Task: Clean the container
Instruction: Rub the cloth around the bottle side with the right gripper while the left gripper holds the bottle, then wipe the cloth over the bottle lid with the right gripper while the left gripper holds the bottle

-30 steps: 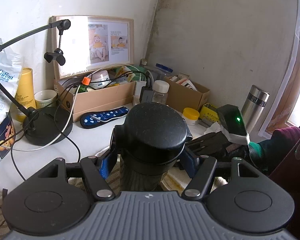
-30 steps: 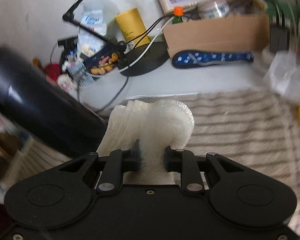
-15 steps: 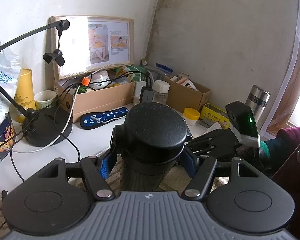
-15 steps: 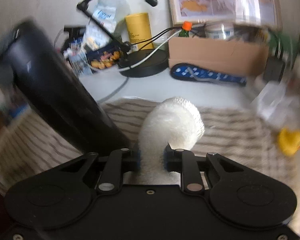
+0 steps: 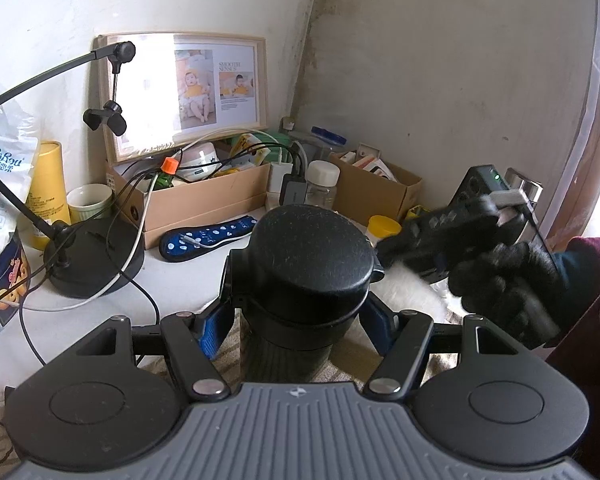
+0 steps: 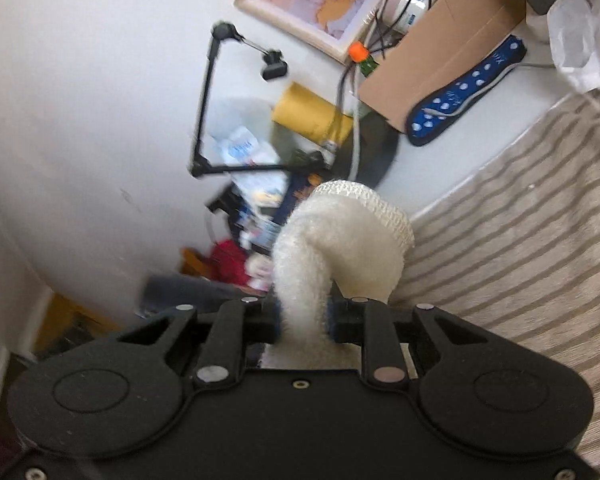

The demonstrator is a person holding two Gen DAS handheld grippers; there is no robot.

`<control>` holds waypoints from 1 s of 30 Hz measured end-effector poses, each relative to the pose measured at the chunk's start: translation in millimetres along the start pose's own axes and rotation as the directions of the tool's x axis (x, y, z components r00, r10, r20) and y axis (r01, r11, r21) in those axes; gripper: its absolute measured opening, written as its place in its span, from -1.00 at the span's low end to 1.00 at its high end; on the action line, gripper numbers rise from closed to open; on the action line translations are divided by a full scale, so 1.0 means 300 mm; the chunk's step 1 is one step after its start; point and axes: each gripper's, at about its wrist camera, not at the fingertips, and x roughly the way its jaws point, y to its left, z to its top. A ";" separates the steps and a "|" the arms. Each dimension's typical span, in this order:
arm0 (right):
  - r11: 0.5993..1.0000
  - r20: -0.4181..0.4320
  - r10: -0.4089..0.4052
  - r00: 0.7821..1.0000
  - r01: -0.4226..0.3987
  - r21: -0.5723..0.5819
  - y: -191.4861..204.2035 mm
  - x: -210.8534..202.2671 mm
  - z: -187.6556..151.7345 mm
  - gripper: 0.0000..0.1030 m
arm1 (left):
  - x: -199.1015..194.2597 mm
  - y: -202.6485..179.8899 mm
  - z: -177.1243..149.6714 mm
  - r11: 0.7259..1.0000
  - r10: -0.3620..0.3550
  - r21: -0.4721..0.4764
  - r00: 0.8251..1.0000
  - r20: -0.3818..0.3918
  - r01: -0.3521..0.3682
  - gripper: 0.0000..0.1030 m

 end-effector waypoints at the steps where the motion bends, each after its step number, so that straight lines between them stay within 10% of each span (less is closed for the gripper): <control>1: 1.000 0.006 0.021 1.000 -0.021 0.010 0.011 -0.005 0.005 -0.61 | 0.001 0.000 0.000 1.000 0.001 0.000 1.000 0.000 -0.001 0.31; 16: 0.966 0.048 0.259 0.965 -0.258 -0.012 0.152 -0.069 0.081 -0.61 | 0.041 -0.012 0.037 0.996 -0.034 0.079 0.999 -0.043 0.037 0.31; 23: 0.975 0.118 0.221 0.968 -0.224 0.009 0.083 -0.137 0.113 -0.61 | 0.127 -0.033 0.099 0.967 -0.051 0.241 0.992 -0.117 0.078 0.31; 30: 0.988 0.155 0.120 0.980 -0.133 0.074 -0.014 -0.154 0.094 -0.61 | 0.155 -0.051 0.126 0.988 0.017 0.154 0.989 -0.147 0.006 0.32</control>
